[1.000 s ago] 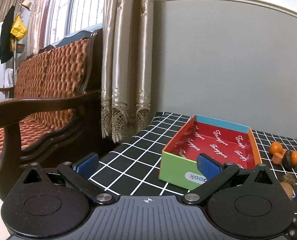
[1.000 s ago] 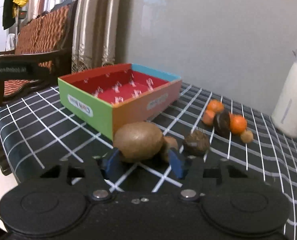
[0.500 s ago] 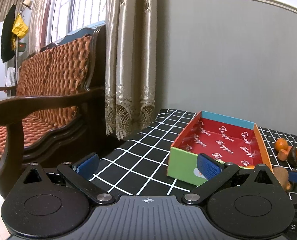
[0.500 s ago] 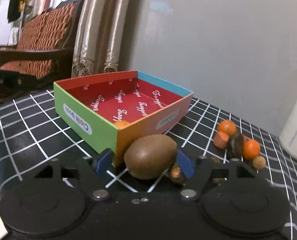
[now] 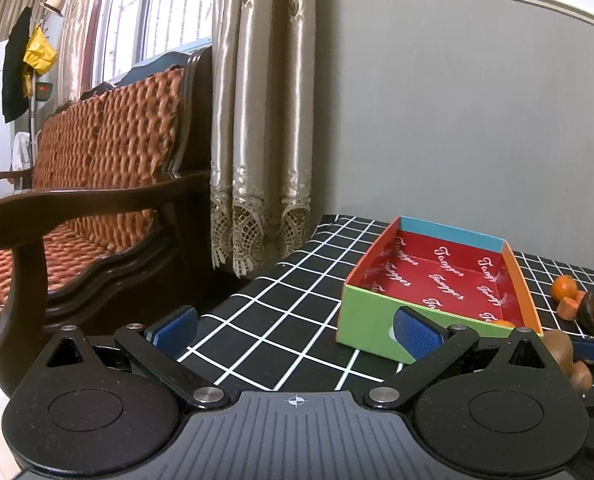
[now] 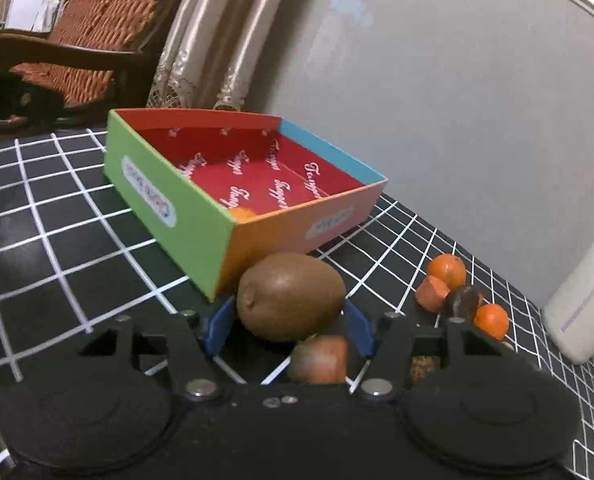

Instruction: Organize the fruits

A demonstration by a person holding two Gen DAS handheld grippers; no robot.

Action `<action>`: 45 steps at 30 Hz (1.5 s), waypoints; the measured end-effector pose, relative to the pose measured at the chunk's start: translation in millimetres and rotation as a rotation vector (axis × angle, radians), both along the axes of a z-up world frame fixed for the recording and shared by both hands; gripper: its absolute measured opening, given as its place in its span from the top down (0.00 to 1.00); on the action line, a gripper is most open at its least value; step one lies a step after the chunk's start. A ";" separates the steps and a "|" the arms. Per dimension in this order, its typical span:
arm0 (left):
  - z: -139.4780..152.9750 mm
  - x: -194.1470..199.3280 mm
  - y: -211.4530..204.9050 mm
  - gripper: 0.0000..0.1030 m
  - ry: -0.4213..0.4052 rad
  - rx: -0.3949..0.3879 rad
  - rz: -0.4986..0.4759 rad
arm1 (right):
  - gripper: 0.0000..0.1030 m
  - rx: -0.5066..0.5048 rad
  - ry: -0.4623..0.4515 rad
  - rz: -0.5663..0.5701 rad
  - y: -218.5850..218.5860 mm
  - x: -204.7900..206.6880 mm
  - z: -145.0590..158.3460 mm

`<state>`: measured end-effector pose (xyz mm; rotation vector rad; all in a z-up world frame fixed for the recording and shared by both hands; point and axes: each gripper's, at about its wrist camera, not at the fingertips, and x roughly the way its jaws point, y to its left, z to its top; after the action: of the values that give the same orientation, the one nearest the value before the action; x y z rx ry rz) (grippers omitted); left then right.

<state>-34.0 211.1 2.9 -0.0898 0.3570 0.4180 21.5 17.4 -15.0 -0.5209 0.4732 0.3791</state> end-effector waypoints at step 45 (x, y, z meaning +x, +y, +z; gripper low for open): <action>-4.1 -2.3 14.5 0.00 0.037 0.043 0.029 | 0.44 0.286 -0.044 0.041 44.9 26.8 36.8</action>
<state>-36.3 225.7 -1.3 -0.0450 0.3833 0.4565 48.3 62.3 21.8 -0.2609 0.3585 0.4648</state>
